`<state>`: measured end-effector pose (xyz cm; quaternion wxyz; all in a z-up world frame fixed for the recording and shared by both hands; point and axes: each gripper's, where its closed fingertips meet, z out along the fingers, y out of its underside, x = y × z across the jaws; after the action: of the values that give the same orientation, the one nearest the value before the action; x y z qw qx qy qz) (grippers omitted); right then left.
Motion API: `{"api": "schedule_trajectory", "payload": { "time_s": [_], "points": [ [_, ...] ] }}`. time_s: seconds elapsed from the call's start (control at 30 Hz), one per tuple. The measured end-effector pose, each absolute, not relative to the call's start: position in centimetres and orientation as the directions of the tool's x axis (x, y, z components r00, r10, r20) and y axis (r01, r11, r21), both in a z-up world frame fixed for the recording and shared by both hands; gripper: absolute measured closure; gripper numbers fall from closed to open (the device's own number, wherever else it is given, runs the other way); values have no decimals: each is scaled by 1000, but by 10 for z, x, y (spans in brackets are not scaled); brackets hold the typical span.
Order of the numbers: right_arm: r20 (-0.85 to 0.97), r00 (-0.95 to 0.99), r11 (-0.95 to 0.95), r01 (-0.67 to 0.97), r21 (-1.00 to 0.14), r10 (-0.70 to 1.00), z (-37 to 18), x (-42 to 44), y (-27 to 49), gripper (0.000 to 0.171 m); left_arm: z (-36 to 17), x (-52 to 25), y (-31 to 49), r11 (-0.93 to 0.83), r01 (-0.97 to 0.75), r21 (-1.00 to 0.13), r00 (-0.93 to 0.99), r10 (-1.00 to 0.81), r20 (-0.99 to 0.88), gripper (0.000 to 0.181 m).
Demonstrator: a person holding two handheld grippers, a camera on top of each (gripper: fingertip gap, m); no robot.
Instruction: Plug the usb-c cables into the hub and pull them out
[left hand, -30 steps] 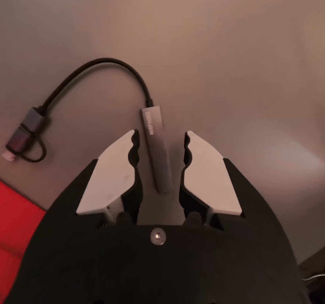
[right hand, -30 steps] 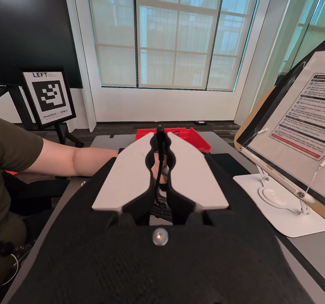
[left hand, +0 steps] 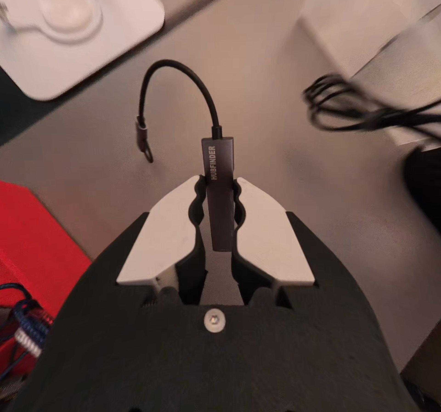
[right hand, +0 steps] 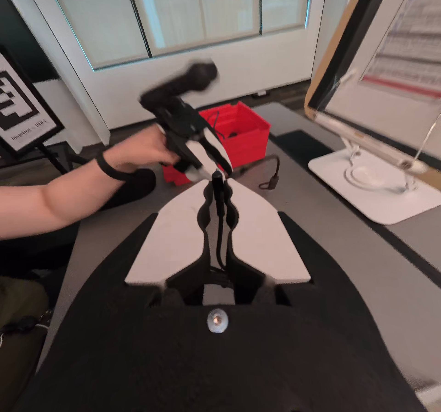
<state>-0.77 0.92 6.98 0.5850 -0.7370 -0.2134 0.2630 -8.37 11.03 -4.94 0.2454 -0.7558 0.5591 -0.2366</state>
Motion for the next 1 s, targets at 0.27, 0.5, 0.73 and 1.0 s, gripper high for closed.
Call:
{"api": "schedule_trajectory", "payload": {
  "time_s": [0.27, 0.5, 0.73, 1.0],
  "points": [
    [-373, 666, -500, 0, -866, 646, -7, -81, 48, 162, 29, -89, 61, -104, -557, -824, 36, -994, 101, 160],
    [-640, 448, -618, -217, -755, 624, -19, -120, 56, 162, 29, -84, 33, 105, -683, -723, -156, -988, 4, 160],
    [-421, 451, -371, -198, -907, 787, 4, -123, 52, 163, 28, -76, 19, 236, -752, -616, -272, -962, -37, 160],
    [-165, 557, -93, -156, -983, 814, 25, -116, 49, 161, 31, -68, 12, 194, -799, -570, -265, -963, 45, 161]
  ]
}}
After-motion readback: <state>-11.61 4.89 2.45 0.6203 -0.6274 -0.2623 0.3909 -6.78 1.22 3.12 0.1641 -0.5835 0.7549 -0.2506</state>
